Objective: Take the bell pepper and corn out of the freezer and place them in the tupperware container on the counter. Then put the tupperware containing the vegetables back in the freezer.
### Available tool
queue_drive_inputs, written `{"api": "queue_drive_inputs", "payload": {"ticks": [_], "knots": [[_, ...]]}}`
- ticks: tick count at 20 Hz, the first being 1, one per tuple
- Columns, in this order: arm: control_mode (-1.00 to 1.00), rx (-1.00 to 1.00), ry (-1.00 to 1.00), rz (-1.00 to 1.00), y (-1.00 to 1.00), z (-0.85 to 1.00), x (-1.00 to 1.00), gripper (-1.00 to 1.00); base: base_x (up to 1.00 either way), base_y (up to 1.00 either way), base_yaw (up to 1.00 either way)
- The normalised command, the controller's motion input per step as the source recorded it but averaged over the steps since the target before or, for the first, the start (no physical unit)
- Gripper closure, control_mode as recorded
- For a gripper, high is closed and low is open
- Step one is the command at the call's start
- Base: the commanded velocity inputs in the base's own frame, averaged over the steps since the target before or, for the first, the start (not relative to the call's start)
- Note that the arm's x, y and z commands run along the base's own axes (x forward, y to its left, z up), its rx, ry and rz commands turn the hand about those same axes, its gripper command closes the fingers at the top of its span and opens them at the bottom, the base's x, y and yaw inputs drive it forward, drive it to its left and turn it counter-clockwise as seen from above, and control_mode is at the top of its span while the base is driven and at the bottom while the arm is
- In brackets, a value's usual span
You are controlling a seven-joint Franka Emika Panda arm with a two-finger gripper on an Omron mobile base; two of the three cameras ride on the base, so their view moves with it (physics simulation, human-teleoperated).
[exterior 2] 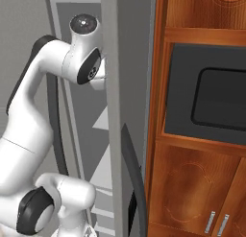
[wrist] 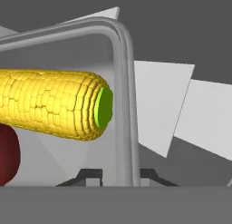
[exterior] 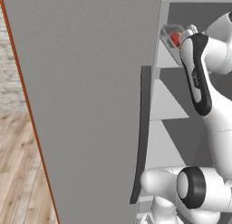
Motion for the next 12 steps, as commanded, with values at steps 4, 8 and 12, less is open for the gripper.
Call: {"api": "queue_drive_inputs", "payload": {"ticks": [4, 8, 12], "knots": [[-1.00, 0.06, -0.06, 0.01, 0.00, 0.00, 0.59, 1.00, 0.00, 0.00, 0.00], [-1.00, 0.02, 0.00, 0.00, 0.00, -0.01, 0.71, 1.00, 0.00, 0.00, 0.00], [-1.00, 0.01, 0.00, 0.00, 0.00, -0.03, 0.70, 1.00, 0.00, 0.00, 0.00]]}}
